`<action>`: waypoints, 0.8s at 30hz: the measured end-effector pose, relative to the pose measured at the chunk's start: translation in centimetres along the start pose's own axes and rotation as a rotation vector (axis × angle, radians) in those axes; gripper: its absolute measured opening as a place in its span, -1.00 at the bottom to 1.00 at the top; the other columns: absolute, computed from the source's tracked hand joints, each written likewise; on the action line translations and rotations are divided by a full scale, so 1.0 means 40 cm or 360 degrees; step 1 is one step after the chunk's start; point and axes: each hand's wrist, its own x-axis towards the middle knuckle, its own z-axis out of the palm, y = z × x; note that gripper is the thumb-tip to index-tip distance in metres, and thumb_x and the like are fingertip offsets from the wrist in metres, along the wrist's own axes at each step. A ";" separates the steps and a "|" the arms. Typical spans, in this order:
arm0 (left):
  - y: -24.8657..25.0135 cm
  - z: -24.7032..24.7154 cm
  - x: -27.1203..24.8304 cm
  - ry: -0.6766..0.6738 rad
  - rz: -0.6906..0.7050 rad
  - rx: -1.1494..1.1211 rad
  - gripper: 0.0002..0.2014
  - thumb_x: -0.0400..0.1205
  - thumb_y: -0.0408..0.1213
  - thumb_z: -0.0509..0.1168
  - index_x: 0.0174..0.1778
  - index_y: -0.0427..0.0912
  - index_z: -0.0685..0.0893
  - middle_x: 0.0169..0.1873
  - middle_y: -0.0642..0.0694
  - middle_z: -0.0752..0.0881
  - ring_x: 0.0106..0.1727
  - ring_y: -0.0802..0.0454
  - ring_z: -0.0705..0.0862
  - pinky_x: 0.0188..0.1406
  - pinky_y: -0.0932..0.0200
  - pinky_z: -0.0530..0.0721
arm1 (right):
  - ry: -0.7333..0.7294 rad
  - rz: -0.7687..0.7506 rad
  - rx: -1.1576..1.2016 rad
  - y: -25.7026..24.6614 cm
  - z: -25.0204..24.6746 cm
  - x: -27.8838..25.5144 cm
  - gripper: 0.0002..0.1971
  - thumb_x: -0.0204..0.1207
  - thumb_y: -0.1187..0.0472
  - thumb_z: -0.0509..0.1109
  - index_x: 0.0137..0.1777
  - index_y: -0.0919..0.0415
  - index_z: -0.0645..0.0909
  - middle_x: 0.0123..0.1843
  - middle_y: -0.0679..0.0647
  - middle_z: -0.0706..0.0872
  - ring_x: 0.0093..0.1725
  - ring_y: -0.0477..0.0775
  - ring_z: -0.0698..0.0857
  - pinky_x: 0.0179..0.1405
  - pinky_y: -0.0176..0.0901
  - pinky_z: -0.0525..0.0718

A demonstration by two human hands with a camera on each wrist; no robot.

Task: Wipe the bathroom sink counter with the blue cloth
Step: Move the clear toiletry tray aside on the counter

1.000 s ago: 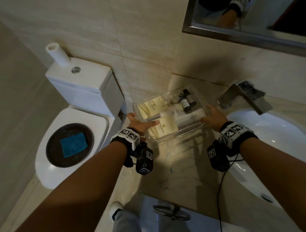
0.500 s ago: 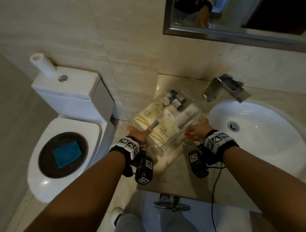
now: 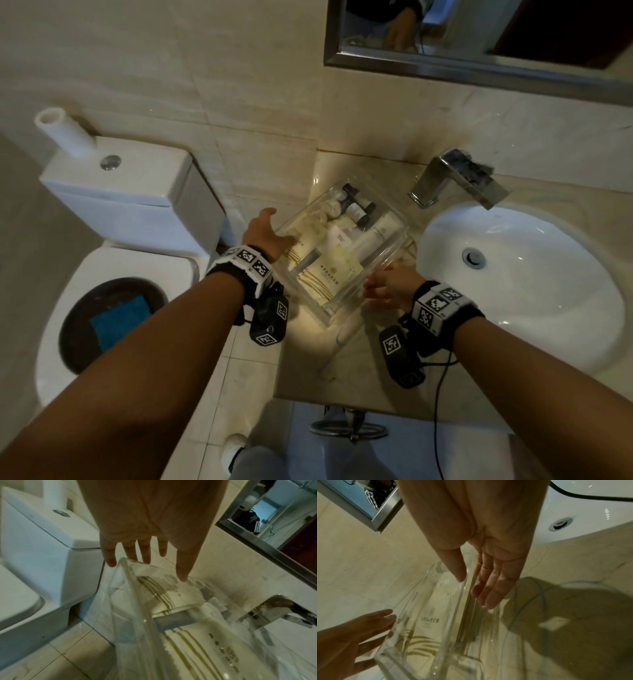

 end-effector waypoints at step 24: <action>0.022 0.027 0.028 -0.0273 0.0002 0.0310 -0.40 0.50 -0.18 0.49 0.38 -0.34 0.46 0.27 -0.12 0.56 0.31 -0.14 0.56 0.11 0.17 0.49 | 0.0283 -0.0421 -0.0322 -0.100 -0.074 0.089 -0.42 0.47 0.47 0.28 0.46 0.08 0.33 -0.29 0.00 0.52 0.01 0.20 0.61 0.03 0.15 0.74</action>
